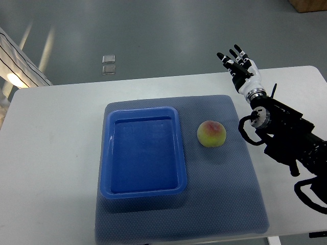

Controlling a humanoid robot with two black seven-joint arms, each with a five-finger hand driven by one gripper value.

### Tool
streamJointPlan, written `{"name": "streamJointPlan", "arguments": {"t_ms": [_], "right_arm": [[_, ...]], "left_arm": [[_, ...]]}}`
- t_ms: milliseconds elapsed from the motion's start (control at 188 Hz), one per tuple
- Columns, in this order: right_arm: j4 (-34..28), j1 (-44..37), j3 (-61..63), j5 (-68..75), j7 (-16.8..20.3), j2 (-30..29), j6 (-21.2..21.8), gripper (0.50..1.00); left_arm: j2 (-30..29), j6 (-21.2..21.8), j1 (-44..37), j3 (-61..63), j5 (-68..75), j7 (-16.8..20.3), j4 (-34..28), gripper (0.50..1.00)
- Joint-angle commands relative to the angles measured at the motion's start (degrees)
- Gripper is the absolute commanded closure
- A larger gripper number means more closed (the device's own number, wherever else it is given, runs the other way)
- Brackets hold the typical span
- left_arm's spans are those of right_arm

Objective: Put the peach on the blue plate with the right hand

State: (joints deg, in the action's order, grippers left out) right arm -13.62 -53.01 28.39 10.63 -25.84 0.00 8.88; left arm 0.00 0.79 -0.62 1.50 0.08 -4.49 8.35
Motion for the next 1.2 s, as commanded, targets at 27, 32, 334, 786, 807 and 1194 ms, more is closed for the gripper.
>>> {"name": "streamJointPlan", "arguments": {"t_ms": [27, 32, 334, 786, 807, 1194], "right_arm": [[0.0, -0.1, 0.0, 0.0, 0.0, 0.0, 0.0, 0.568], [0.0, -0.1, 0.0, 0.0, 0.0, 0.0, 0.0, 0.568], [0.0, -0.1, 0.0, 0.0, 0.1, 0.0, 0.0, 0.568], [0.0, -0.1, -0.1, 0.0, 0.0, 0.0, 0.0, 0.568], [0.0, 0.0, -0.1, 0.0, 0.0, 0.0, 0.0, 0.568], [-0.4, 0.8, 0.0, 0.2, -0.1, 0.0, 0.1, 0.568]], "left_arm": [[0.0, -0.1, 0.0, 0.2, 0.0, 0.0, 0.0, 0.500], [0.0, -0.1, 0.0, 0.2, 0.1, 0.0, 0.0, 0.500], [0.0, 0.0, 0.2, -0.2, 0.0, 0.0, 0.5, 0.500], [0.0, 0.1, 0.2, -0.1, 0.0, 0.0, 0.0, 0.500], [0.0, 0.1, 0.2, -0.1, 0.0, 0.0, 0.0, 0.500], [0.0, 0.1, 0.2, -0.1, 0.0, 0.0, 0.0, 0.500]]}}
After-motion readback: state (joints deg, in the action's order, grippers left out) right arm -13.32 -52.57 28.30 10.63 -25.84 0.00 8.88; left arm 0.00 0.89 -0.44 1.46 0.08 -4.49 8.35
